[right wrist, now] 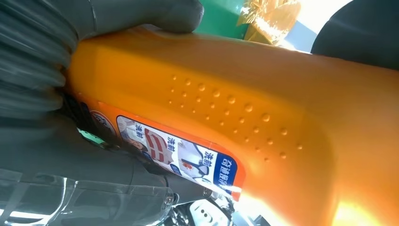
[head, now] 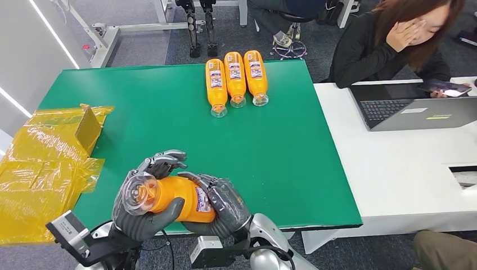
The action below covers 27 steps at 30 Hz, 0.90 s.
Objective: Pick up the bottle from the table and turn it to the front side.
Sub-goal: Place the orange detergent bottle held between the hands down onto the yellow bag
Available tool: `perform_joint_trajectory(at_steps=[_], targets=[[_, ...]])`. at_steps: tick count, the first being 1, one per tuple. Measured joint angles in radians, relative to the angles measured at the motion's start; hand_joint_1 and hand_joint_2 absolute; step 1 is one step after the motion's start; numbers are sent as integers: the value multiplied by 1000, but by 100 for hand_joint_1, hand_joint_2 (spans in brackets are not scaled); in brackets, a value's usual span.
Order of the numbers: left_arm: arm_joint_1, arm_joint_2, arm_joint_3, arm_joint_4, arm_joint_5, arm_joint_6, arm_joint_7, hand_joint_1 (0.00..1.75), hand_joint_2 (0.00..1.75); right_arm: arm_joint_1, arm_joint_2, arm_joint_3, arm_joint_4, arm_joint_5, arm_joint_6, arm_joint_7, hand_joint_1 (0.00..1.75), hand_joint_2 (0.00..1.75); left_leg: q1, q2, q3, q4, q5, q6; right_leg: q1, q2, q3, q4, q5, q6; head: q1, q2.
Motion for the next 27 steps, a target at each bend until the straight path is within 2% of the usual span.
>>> perform_joint_trajectory(at_steps=[15, 16, 19, 20, 27], targets=[[-9, -3, 2, 0, -7, -15, -9, 175, 175, -3, 2, -14, -9, 9, -3, -6, 175, 175, 0, 0, 0, 0, 0, 0, 0, 0, 0, 0, 0, 0, 0, 0], [-10, -3, 3, 0, -7, -15, -9, 175, 175, -4, 3, -14, -9, 9, -3, -4, 158, 175, 0, 0, 0, 0, 0, 0, 0, 0, 0, 0, 0, 0, 0, 0], [-15, -3, 5, 0, -7, -16, -10, 175, 175, -4, 7, -16, -9, 10, 0, -1, 27, 175, 0, 0, 0, 0, 0, 0, 0, 0, 0, 0, 0, 0, 0, 0], [-17, -3, 6, 1, -7, -16, -10, 175, 175, -4, 9, -17, -9, 9, 0, 0, 0, 175, 0, 0, 0, 0, 0, 0, 0, 0, 0, 0, 0, 0, 0, 0], [-23, -1, 8, 4, 1, -12, -10, 175, 175, -4, 11, -17, -18, 3, -12, -1, 0, 175, 0, 0, 0, 0, 0, 0, 0, 0, 0, 0, 0, 0, 0, 0]])
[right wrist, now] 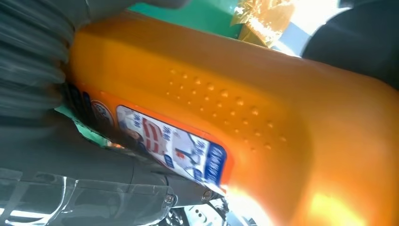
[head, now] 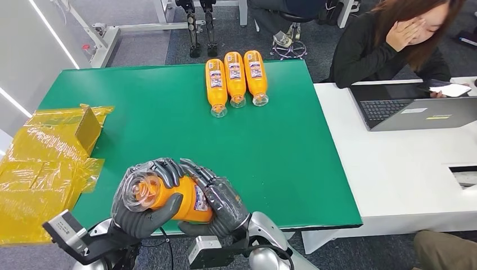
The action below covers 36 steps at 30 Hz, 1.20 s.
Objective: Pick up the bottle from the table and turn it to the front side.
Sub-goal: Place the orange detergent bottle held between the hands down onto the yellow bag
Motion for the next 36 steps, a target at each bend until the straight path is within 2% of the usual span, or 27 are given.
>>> perform_joint_trajectory(at_steps=[1, 5, 17, 21, 24, 31, 36], targets=[[-1, 1, 0, 2, 2, 1, 0, 175, 175, 0, 0, 0, -2, -1, -2, 0, 0, 175, 0, 0, 0, 0, 0, 0, 0, 0, 0, 0, 0, 0, 0, 0], [-4, 4, 0, 7, 5, 7, 0, 175, 175, 1, 2, 0, -5, -2, -12, 0, 0, 0, 0, 0, 0, 0, 0, 0, 0, 0, 0, 0, 0, 0, 0, 0], [-20, 6, 0, 26, -46, 82, 2, 175, 175, 6, 3, 0, -5, 1, -19, -5, 0, 0, 0, 0, 0, 0, 0, 0, 0, 0, 0, 0, 0, 0, 0, 0], [-58, 22, 16, 66, -230, 282, 11, 175, 175, 7, 5, -4, 6, -6, -37, -28, 0, 0, 0, 0, 0, 0, 0, 0, 0, 0, 0, 0, 0, 0, 0, 0], [-80, 36, 37, 95, -335, 381, 26, 175, 175, 9, 6, -4, 12, -19, -43, -40, 0, 0, 0, 0, 0, 0, 0, -1, 0, 0, 0, 0, 0, 0, 0, 0], [-122, 67, 86, 154, -554, 546, 84, 175, 175, 10, 14, -4, 35, -55, -51, -63, 0, 0, 1, 0, 0, 0, 1, -1, 0, 0, 0, 1, 0, 0, 0, 0], [-172, 111, 93, 229, -757, 688, 145, 175, 175, 10, 16, -3, 53, -79, -53, -72, 0, 0, 1, 0, -1, 0, 1, -1, 0, 0, -1, 1, 0, 0, 0, 0]])
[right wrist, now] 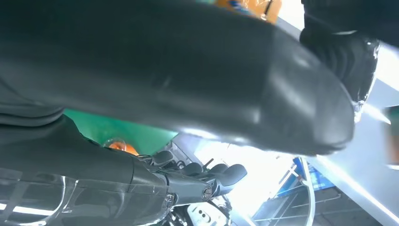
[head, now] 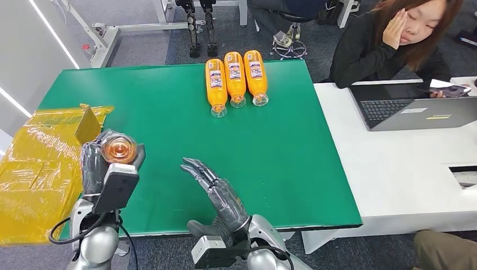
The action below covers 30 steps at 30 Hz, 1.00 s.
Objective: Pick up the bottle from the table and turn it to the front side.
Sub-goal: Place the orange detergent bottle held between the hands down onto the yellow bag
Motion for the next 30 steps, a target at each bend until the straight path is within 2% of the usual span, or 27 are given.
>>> perform_joint_trajectory(at_steps=[7, 12, 19, 23, 27, 28, 29, 30], targets=[[-85, 63, 0, 161, -474, 165, 199, 175, 175, 0, 0, 2, 9, -32, 1, -4, 0, 0, 0, 0, 0, 0, 0, 0, 0, 0, 0, 0, 0, 0, 0, 0], [-168, 98, -3, 350, -676, 216, 276, 175, 175, -2, 0, 8, 24, -57, -4, -18, 0, 0, 0, 0, 0, 0, 1, -1, 0, 0, 0, 0, 0, 0, 0, 0], [-312, 116, -34, 670, -772, 260, 328, 175, 175, -4, 0, 17, 44, -87, -13, -32, 0, 0, 0, 0, 0, 0, 1, -1, 0, 1, -1, 1, 1, -1, 0, 0], [-379, 131, -64, 832, -779, 233, 348, 175, 175, -4, 0, 23, 45, -103, -8, -34, 0, 0, 0, 1, 0, 0, 1, -1, 0, 2, -1, 1, 1, -1, 0, 0], [-425, 151, -88, 940, -781, 184, 377, 175, 175, -4, -2, 29, 48, -113, -2, -32, 0, 0, 0, 2, -1, 0, 1, -1, 0, 2, -2, 1, 1, -1, 0, 0], [-434, 156, -93, 961, -781, 170, 385, 172, 175, -4, -3, 31, 50, -117, -2, -32, 0, 0, 1, 2, -1, 0, 1, -1, 0, 2, -2, 1, 1, -1, 0, 0], [-441, 161, -97, 978, -781, 158, 390, 140, 175, -4, -4, 32, 51, -120, -2, -31, 0, 0, 1, 2, -1, 0, 1, -1, 0, 2, -2, 1, 1, -1, 0, 0], [-447, 166, -100, 991, -781, 148, 395, 96, 175, -3, -5, 32, 51, -121, -2, -30, 0, 0, 1, 2, -1, 0, 1, -1, 0, 3, -3, 1, 1, -1, 0, 0]])
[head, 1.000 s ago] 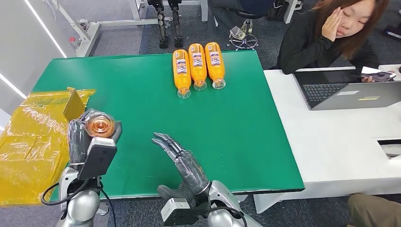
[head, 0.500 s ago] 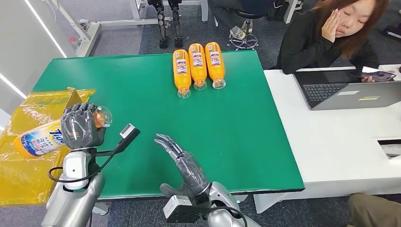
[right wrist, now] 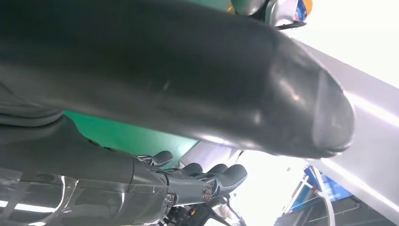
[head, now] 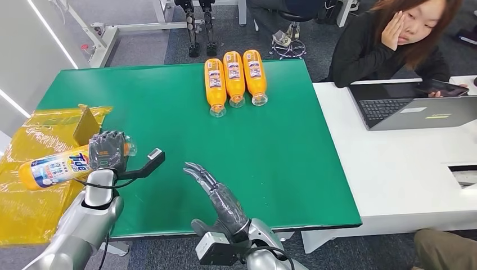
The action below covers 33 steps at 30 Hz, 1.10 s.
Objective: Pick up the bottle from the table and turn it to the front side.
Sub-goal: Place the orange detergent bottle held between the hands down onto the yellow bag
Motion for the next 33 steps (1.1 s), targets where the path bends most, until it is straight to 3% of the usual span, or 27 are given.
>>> perform_joint_trajectory(at_steps=[2, 3, 11, 27, 33], targets=[[-7, 9, -3, 20, 0, -18, 9, 12, 175, 2, -2, 1, 0, 0, 1, 1, 0, 0, 0, 0, 0, 0, 0, 0, 0, 0, 0, 0, 0, 0, 0, 0], [-9, 15, -5, 28, 0, -25, 14, 0, 175, 3, -4, 1, -1, 0, 2, 3, 0, 0, 0, 0, 0, 0, 0, 0, 0, 0, 0, 0, 0, 0, 0, 0], [-20, 53, -35, 68, 0, -57, 41, 0, 175, 17, -8, 2, -13, 4, 23, 24, 0, 0, 0, 0, 0, 0, 0, 0, 0, 0, -1, 0, 0, 0, 0, 0], [-21, 80, -63, 81, 0, -69, 64, 0, 175, 36, -11, 2, -54, 34, 41, 56, 0, 0, 0, 0, -1, 0, 0, 0, 0, 0, -1, 0, 0, 0, 0, 0], [-19, 77, -72, 71, 2, -30, 23, 0, 175, 64, -13, -2, -79, 78, 45, 76, 0, 0, 0, 0, -1, 0, 0, 0, 0, 0, -1, 0, 0, 0, 0, 0]])
